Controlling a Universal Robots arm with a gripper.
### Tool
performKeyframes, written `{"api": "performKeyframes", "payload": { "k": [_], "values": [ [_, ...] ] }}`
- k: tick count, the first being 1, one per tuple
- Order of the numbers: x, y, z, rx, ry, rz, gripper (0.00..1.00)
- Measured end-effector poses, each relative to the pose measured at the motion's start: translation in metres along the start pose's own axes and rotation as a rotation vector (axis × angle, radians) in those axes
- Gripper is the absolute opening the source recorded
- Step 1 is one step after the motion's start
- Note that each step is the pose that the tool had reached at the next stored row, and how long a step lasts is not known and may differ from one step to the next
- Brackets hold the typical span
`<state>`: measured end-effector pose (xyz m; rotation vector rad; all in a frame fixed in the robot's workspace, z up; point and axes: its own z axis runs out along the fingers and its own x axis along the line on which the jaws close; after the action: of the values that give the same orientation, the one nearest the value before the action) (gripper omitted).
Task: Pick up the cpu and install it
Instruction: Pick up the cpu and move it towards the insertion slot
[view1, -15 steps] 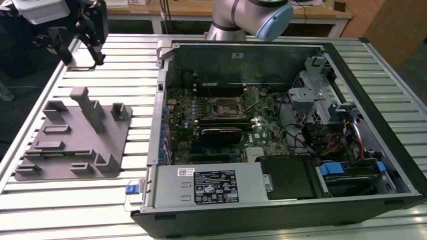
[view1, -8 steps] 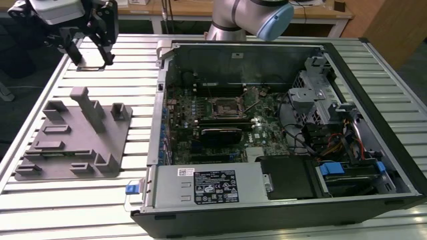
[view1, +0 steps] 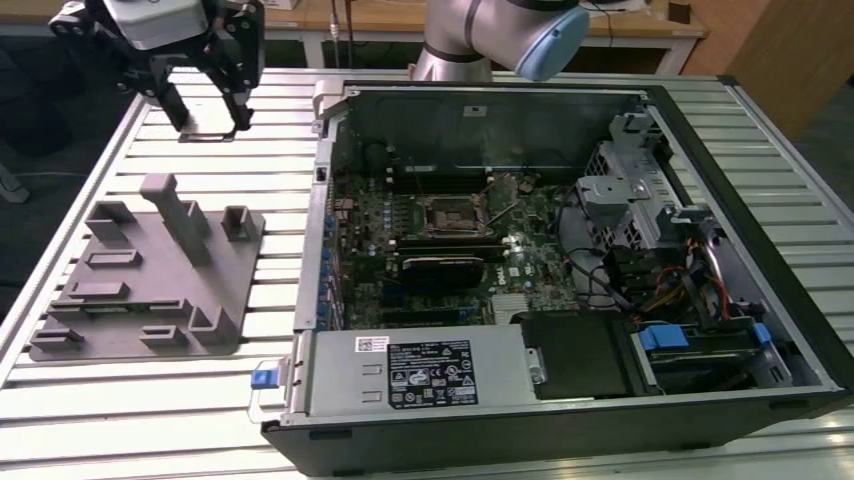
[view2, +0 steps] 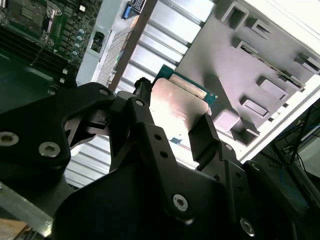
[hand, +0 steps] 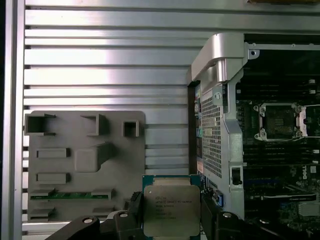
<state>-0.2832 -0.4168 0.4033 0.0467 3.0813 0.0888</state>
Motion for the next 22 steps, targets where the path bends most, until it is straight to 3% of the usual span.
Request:
{"api": "performKeyframes", "payload": {
  "k": [22],
  "values": [
    [-0.0502,0.0015,0.0030,0.0000,0.0000,0.000,0.54]
  ]
}}
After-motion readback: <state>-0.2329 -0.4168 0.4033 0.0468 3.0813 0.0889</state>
